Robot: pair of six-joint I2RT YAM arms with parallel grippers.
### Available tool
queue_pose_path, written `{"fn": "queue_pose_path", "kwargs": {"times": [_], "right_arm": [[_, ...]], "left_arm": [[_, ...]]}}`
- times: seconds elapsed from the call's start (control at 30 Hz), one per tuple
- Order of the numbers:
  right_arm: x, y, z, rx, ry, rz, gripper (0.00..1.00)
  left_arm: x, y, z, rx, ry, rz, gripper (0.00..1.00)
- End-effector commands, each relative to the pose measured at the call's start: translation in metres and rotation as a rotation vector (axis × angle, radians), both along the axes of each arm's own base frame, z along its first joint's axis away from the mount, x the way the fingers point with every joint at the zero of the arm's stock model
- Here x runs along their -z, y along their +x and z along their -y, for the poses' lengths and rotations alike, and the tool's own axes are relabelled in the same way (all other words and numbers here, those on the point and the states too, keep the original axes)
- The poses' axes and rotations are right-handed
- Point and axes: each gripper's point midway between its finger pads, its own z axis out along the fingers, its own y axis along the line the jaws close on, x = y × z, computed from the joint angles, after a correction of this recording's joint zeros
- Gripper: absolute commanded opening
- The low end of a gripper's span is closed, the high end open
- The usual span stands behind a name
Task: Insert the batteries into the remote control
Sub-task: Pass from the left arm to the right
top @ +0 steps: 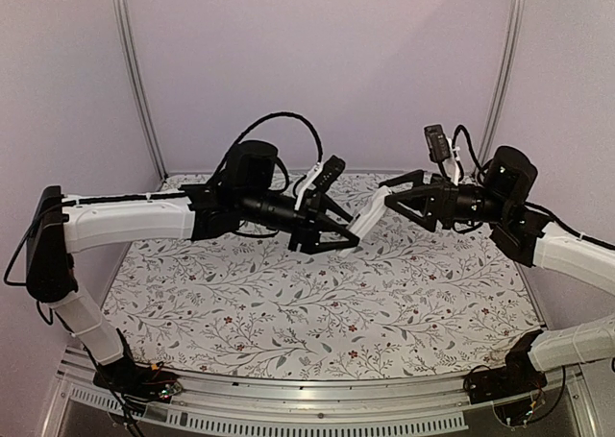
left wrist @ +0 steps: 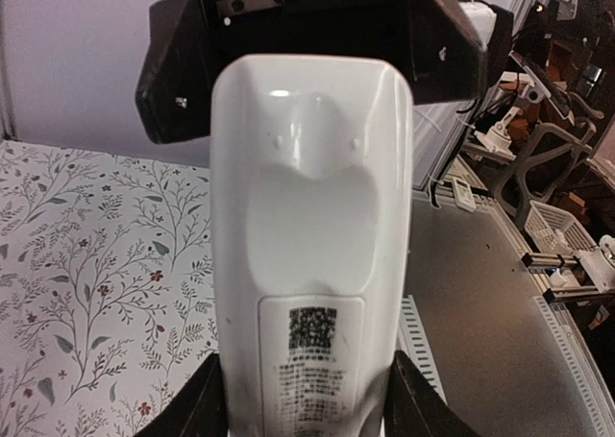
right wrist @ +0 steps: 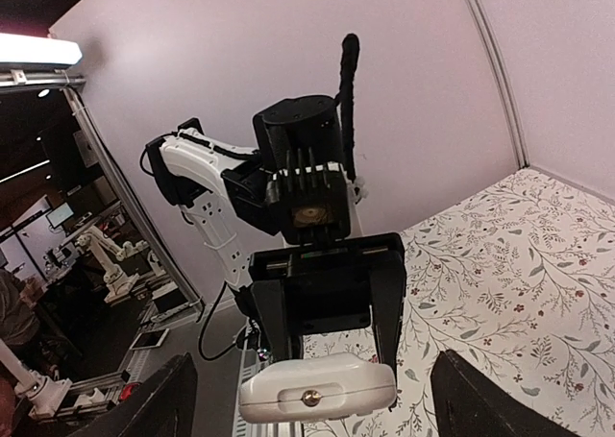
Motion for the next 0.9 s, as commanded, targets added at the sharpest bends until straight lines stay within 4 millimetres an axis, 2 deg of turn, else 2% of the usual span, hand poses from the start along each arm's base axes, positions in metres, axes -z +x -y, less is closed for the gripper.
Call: {"fn": "queue_pose_path", "kwargs": {"times": [0.0,0.13,0.23,0.5,0.57,0.6,0.73,0.8,0.87], "right_arm": [[-0.007,-0.008,-0.018,-0.076,0.010,0.030,0.84],[-0.008,-0.008,-0.028,-0.096,0.007,0.024,0.78],[-0.008,-0.010,-0.034,-0.116,0.006,0.020,0.70],[-0.002,-0.009,-0.043,-0.140,-0.006,-0.013,0.34],[-0.002,-0.005,-0.044,-0.134,-0.007,-0.027,0.28],[-0.001,-0.004,-0.045,-0.132,-0.007,-0.032,0.26],[0.004,0.009,-0.050,-0.089,-0.037,-0.089,0.19],[0.017,0.023,-0.054,-0.038,-0.101,-0.140,0.18],[0.034,0.038,-0.056,0.029,-0.186,-0.193,0.16]], "left_arm": [[-0.025,-0.009,-0.004,0.046,-0.094,0.002,0.38],[-0.023,-0.008,-0.004,0.035,-0.093,-0.006,0.38],[-0.020,-0.004,-0.005,0.011,-0.090,-0.003,0.38],[-0.022,0.008,-0.012,-0.046,-0.129,-0.021,0.38],[-0.023,0.013,-0.015,-0.070,-0.136,-0.025,0.40],[-0.022,0.015,-0.016,-0.082,-0.135,-0.029,0.45],[-0.017,0.028,-0.025,-0.171,-0.109,-0.040,0.76],[-0.015,0.039,-0.037,-0.260,-0.086,-0.024,0.96],[-0.013,0.057,-0.056,-0.392,-0.063,0.000,1.00]]}}
